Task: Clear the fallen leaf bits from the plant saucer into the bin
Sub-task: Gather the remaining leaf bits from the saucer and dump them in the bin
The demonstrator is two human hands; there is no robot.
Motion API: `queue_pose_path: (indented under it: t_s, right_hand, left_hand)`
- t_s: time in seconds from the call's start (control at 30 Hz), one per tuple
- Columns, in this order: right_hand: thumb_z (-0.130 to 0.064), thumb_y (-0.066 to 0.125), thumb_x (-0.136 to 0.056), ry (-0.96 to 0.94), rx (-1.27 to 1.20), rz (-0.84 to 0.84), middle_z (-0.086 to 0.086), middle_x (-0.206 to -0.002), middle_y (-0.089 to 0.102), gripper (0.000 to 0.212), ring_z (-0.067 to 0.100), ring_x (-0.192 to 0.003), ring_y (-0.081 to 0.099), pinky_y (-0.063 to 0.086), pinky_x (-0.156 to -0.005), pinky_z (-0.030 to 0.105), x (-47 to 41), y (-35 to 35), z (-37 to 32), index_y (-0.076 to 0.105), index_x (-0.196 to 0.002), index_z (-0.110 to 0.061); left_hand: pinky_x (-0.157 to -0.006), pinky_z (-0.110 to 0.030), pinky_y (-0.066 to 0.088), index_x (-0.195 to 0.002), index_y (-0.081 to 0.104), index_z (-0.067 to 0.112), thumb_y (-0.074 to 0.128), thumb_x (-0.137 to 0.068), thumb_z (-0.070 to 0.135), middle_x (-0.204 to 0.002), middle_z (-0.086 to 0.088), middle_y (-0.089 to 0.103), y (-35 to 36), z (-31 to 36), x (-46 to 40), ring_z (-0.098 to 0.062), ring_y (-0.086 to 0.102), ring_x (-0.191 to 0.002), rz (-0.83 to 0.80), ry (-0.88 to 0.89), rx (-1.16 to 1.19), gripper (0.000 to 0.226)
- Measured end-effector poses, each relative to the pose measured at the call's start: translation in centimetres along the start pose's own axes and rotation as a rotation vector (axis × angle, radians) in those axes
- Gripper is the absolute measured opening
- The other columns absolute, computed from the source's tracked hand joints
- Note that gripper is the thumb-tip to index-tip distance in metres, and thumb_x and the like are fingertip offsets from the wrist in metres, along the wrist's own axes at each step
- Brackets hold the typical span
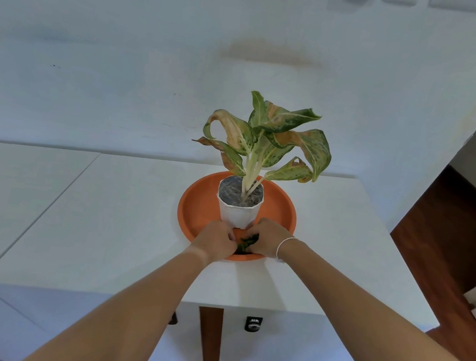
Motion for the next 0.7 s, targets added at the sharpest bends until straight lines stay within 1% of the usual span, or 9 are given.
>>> queue_pose_path:
  t_s: [0.07, 0.13, 0.27, 0.37, 0.47, 0.53, 0.6, 0.63, 0.7]
  right_hand:
    - [-0.012, 0.058, -0.087, 0.018, 0.013, 0.034, 0.008, -0.107, 0.066, 0.022, 0.025, -0.096, 0.059, 0.051, -0.087, 0.033, -0.4, 0.3, 0.2, 0.074, -0.102, -0.012]
    - [-0.007, 0.053, -0.087, 0.043, 0.039, 0.060, 0.011, -0.103, 0.067, 0.023, 0.026, -0.089, 0.059, 0.052, -0.084, 0.034, -0.8, 0.5, 0.4, 0.073, -0.100, -0.009]
    - [0.000, 0.046, -0.087, 0.088, 0.048, 0.086, 0.015, -0.105, 0.067, 0.028, 0.024, -0.081, 0.052, 0.050, -0.081, 0.035, -0.9, 0.5, 0.8, 0.070, -0.100, -0.004]
    - [0.003, 0.043, -0.088, 0.136, -0.017, 0.104, 0.018, -0.108, 0.068, 0.030, 0.023, -0.082, 0.050, 0.050, -0.085, 0.035, -0.7, 0.2, 1.4, 0.070, -0.102, 0.000]
    - [0.001, 0.048, -0.089, 0.205, -0.141, 0.121, 0.016, -0.112, 0.068, 0.027, 0.019, -0.084, 0.050, 0.050, -0.090, 0.032, -0.4, -0.4, 2.4, 0.071, -0.104, 0.002]
    - [0.002, 0.054, -0.088, 0.233, -0.252, 0.127, 0.012, -0.108, 0.068, 0.025, 0.015, -0.079, 0.051, 0.050, -0.075, 0.023, -0.3, -0.8, 3.0, 0.071, -0.106, 0.000]
    - [0.001, 0.058, -0.085, 0.274, -0.409, 0.136, 0.007, -0.092, 0.065, 0.024, 0.014, -0.072, 0.051, 0.040, -0.055, 0.015, -0.1, -1.0, 3.7, 0.071, -0.106, -0.002]
    - [0.001, 0.059, -0.085, 0.301, -0.491, 0.143, 0.003, -0.083, 0.061, 0.023, 0.014, -0.069, 0.050, 0.036, -0.052, 0.015, 0.1, -1.0, 4.1, 0.071, -0.105, -0.003]
    - [0.004, 0.057, -0.085, 0.352, -0.663, 0.153, -0.001, -0.073, 0.055, 0.022, 0.011, -0.063, 0.048, 0.037, -0.053, 0.016, 0.3, -0.8, 4.9, 0.069, -0.100, -0.006]
  left_hand:
    - [-0.057, -0.021, 0.043, -0.068, 0.066, 0.007, 0.058, -0.081, 0.009, -0.070, -0.008, 0.061, 0.1, 0.0, 0.1, -0.019, 0.056, -0.068, -0.016, -0.006, 0.021, 0.015]
    - [-0.056, -0.020, 0.042, -0.069, 0.066, 0.007, 0.062, -0.081, 0.013, -0.069, -0.008, 0.061, 0.3, 0.0, 0.2, -0.018, 0.055, -0.066, -0.035, 0.000, 0.027, 0.014]
    - [-0.075, -0.031, 0.051, -0.085, 0.074, 0.002, 0.061, -0.083, 0.009, -0.090, -0.013, 0.071, 0.1, 0.4, 0.2, -0.024, 0.063, -0.083, -0.005, 0.028, -0.018, 0.014]
    - [-0.076, -0.029, 0.052, -0.086, 0.074, 0.005, 0.057, -0.084, 0.003, -0.096, -0.011, 0.071, 0.1, 0.3, 0.3, -0.025, 0.065, -0.090, -0.002, 0.025, -0.029, 0.017]
    - [-0.075, -0.029, 0.050, -0.086, 0.072, 0.005, 0.053, -0.084, -0.002, -0.100, -0.011, 0.069, -0.1, 0.1, 0.3, -0.021, 0.061, -0.086, 0.015, 0.012, -0.021, 0.021]
    - [-0.076, -0.029, 0.049, -0.086, 0.071, 0.004, 0.049, -0.083, -0.005, -0.101, -0.012, 0.068, -0.3, -0.1, 0.3, -0.019, 0.057, -0.084, 0.031, 0.008, -0.009, 0.024]
    - [-0.076, -0.029, 0.048, -0.086, 0.071, 0.003, 0.047, -0.083, -0.008, -0.101, -0.012, 0.068, -0.5, -0.1, 0.3, -0.018, 0.056, -0.084, 0.041, 0.005, 0.000, 0.026]
    - [-0.075, -0.027, 0.048, -0.087, 0.071, 0.002, 0.047, -0.083, -0.008, -0.100, -0.011, 0.067, -0.5, -0.1, 0.3, -0.018, 0.056, -0.084, 0.047, -0.001, 0.010, 0.027]
    - [-0.074, -0.023, 0.045, -0.088, 0.072, 0.002, 0.048, -0.084, -0.009, -0.094, -0.006, 0.063, -0.7, -0.3, 0.2, -0.016, 0.055, -0.085, 0.060, -0.028, 0.044, 0.026]
Point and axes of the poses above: each hand's wrist, its own x-axis away from the middle knuckle, its own y-axis out of the palm, z = x × y, the point moved 9 cm from there along -x, towards the middle knuckle
